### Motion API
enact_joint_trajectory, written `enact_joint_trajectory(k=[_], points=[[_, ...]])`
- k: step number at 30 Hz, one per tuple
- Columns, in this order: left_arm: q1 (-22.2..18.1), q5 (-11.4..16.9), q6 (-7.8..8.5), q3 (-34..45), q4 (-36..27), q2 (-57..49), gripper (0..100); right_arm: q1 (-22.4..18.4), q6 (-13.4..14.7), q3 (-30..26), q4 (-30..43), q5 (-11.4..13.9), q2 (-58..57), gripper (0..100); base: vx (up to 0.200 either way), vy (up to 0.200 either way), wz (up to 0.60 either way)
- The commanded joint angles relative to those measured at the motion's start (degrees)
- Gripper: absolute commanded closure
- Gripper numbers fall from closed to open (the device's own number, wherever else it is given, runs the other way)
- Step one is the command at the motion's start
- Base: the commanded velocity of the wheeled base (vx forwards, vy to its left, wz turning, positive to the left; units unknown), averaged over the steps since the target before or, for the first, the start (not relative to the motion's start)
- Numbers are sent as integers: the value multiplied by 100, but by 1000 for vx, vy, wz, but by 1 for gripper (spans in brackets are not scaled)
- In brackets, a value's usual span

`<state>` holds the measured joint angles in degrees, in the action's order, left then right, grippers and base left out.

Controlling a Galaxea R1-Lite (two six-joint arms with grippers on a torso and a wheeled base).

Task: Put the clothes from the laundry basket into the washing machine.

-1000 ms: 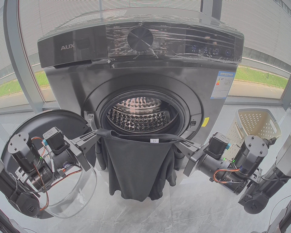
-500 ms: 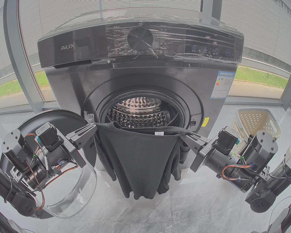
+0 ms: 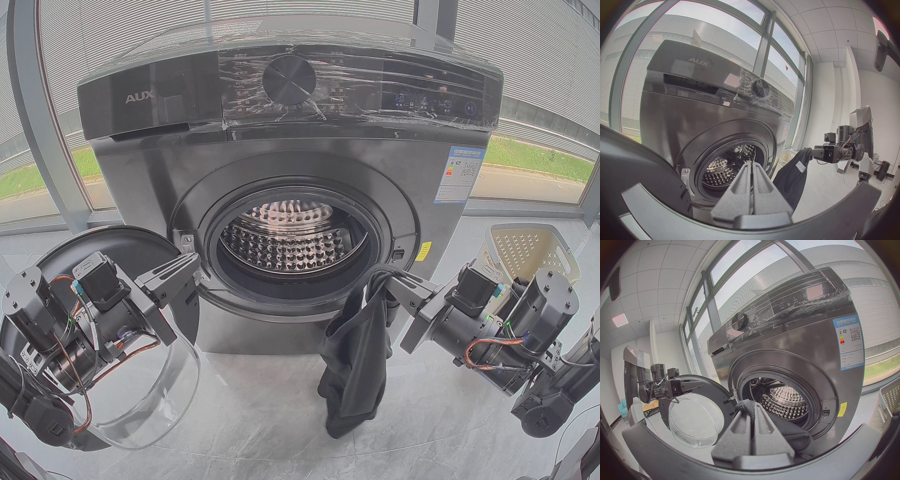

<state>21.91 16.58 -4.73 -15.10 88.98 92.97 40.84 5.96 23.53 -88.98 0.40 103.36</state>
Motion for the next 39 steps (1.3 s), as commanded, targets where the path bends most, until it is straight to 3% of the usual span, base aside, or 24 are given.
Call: enact_joint_trajectory(k=[1, 18, 19, 27, 30, 32, 37, 39], points=[[42, 3, 7, 87, 5, 37, 100, 12, 10, 11, -41, 4, 0, 100, 0, 0, 0], [349, 91, 69, 737, -3, 600, 100, 82, 45, 152, -41, -5, 79, 100, 0, 0, 0], [358, 117, 60, 755, -3, 609, 0, 82, 45, 152, -41, -5, 123, 100, 0, 0, 0], [367, 135, 7, 799, 14, 855, 0, 144, 37, 266, -41, -14, 254, 100, 0, 0, 0], [437, 188, 25, 1009, 5, 916, 0, 355, 37, 451, -41, -40, 307, 100, 0, 0, 0], [499, 258, 25, 1080, 5, 1022, 0, 407, 28, 530, -41, -49, 360, 100, 0, 0, 0], [543, 750, 95, 1115, 14, 1593, 0, 574, 19, 1049, -32, -58, 518, 100, 0, 0, 0], [552, 785, 121, 1062, 14, 1751, 0, 627, 10, 1145, 21, -49, 509, 100, 0, 0, 0]])
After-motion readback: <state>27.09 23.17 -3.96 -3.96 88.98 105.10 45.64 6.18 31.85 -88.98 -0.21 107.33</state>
